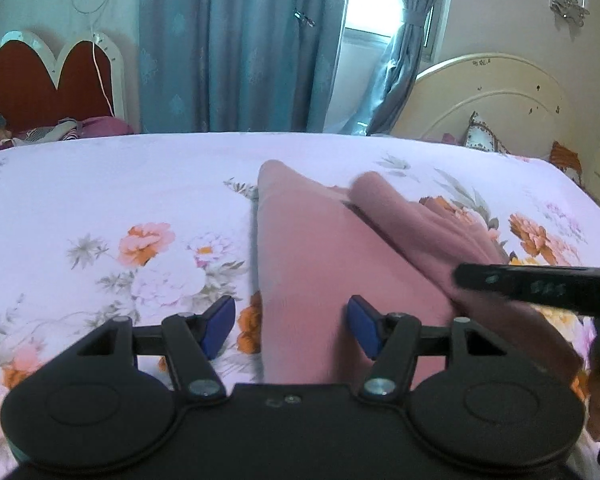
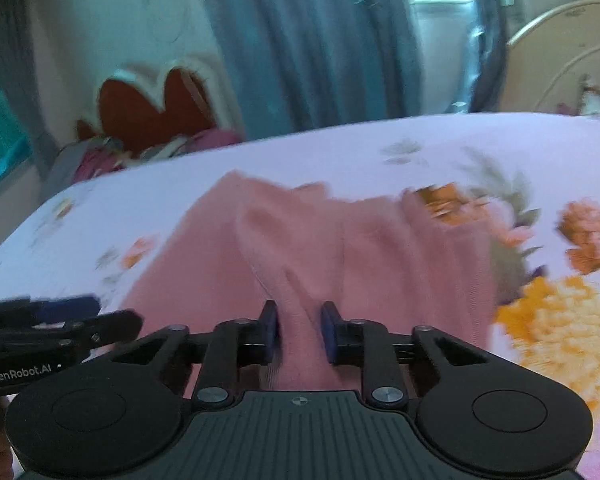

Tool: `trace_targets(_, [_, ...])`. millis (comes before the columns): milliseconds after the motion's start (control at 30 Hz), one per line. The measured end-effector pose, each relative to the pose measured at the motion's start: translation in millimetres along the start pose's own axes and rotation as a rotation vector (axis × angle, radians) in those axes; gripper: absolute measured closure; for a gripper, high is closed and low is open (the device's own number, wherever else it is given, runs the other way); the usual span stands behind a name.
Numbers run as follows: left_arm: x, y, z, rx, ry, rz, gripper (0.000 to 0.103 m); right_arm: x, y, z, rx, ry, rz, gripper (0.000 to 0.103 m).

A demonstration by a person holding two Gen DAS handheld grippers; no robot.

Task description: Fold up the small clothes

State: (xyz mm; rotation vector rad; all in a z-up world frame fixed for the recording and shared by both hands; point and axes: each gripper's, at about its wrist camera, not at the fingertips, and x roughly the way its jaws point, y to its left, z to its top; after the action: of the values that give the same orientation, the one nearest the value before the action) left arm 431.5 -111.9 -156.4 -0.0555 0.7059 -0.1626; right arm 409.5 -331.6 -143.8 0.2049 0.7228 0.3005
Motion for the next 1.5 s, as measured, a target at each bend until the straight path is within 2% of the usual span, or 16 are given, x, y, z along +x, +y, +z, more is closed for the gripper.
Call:
trace_targets(67, [3, -1, 0, 0.01, -0.005, -0.008, 0.042, -4, -18, 1, 0.044, -0.004, -0.037, 0.083])
trace_targets(200, [3, -3, -4, 0.026, -0.006, -0.021, 0.042, -6, -32, 0, 0.054, 0.013, -0.06, 0.08])
trace_targets(267, [4, -4, -4, 0.029, -0.005, -0.025, 0.042, -6, -36, 2, 0.07, 0.006, -0.052, 0.047])
trace_targets(300, [5, -4, -4, 0.031, -0.005, -0.025, 0.041, -4, -37, 3, 0.072, 0.005, -0.051, 0.043])
trace_targets(533, [8, 3, -5, 0.028, -0.001, -0.035, 0.038, 20, -48, 8, 0.137, 0.078, 0.051, 0.043])
trace_targets(600, [9, 4, -4, 0.025, -0.002, -0.033, 0.038, 26, -54, 9, 0.177, 0.087, 0.068, 0.055])
trace_targets(633, [9, 5, -4, 0.026, -0.004, -0.032, 0.038, 28, -58, 9, 0.206, 0.09, 0.081, 0.074])
trace_targets(667, [9, 5, -4, 0.026, -0.004, -0.031, 0.038, 29, -61, 10, 0.229, 0.092, 0.093, 0.089])
trace_targets(767, [11, 5, -2, 0.03, -0.009, -0.027, 0.038, 22, -58, 13, 0.205, 0.077, 0.082, 0.091])
trace_targets(900, [10, 4, 2, 0.026, -0.025, -0.038, 0.038, -4, -57, 25, 0.191, -0.019, 0.06, 0.093])
trace_targets(1000, [10, 1, 2, 0.025, -0.029, -0.058, 0.035, -19, -64, 27, 0.168, -0.05, 0.015, 0.093])
trace_targets(1033, [12, -1, 0, 0.025, -0.027, -0.066, 0.034, -18, -69, 25, 0.175, -0.041, -0.003, 0.093])
trace_targets(1133, [22, -10, -5, 0.04, 0.007, -0.065, 0.034, 6, -82, 12, 0.186, 0.055, -0.05, 0.092])
trace_targets(1200, [25, -11, -7, 0.051, 0.013, -0.051, 0.031, 4, -81, 9, 0.205, 0.056, -0.048, 0.092])
trace_targets(1333, [24, -4, -5, 0.055, 0.03, -0.055, 0.03, -18, -80, 6, 0.229, 0.077, 0.007, 0.092])
trace_targets(1500, [5, -2, -10, 0.088, 0.038, -0.079, 0.031, -57, -78, -18, 0.2, 0.105, 0.035, 0.092])
